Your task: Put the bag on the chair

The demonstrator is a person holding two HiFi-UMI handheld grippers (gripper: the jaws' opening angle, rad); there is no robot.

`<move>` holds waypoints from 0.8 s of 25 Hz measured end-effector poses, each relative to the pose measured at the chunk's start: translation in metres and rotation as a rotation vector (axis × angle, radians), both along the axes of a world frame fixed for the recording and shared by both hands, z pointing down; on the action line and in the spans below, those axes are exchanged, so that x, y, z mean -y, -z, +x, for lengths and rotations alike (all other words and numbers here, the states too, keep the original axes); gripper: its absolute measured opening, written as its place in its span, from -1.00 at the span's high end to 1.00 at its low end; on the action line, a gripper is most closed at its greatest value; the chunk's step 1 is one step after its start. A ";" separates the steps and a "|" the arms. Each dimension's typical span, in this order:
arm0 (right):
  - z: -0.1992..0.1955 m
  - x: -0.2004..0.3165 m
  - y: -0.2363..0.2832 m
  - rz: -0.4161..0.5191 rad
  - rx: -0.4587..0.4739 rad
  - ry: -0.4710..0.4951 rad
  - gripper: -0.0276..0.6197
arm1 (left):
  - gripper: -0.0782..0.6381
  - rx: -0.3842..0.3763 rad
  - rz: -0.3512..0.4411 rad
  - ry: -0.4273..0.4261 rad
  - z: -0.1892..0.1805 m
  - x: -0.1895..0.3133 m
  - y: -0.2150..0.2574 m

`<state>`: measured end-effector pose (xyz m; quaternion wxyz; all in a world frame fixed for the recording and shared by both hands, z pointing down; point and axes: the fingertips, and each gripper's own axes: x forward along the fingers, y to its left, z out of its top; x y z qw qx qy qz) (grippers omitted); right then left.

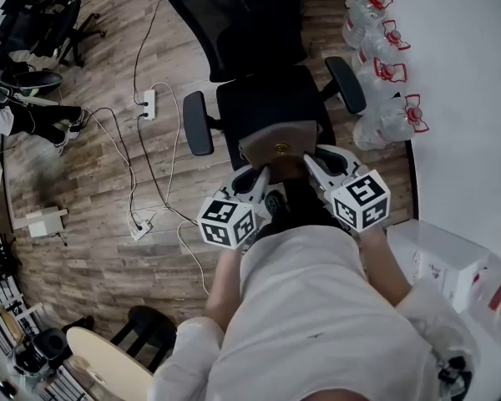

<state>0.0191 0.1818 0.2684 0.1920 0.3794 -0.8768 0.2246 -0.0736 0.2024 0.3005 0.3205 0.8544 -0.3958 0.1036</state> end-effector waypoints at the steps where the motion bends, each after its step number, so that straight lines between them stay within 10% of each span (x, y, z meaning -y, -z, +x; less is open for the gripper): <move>1: -0.001 0.006 0.000 -0.001 -0.001 0.005 0.70 | 0.69 0.000 -0.002 0.004 -0.001 0.005 0.000; 20: 0.011 0.154 -0.013 -0.058 0.047 0.076 0.70 | 0.69 0.058 -0.057 0.057 0.014 0.142 -0.003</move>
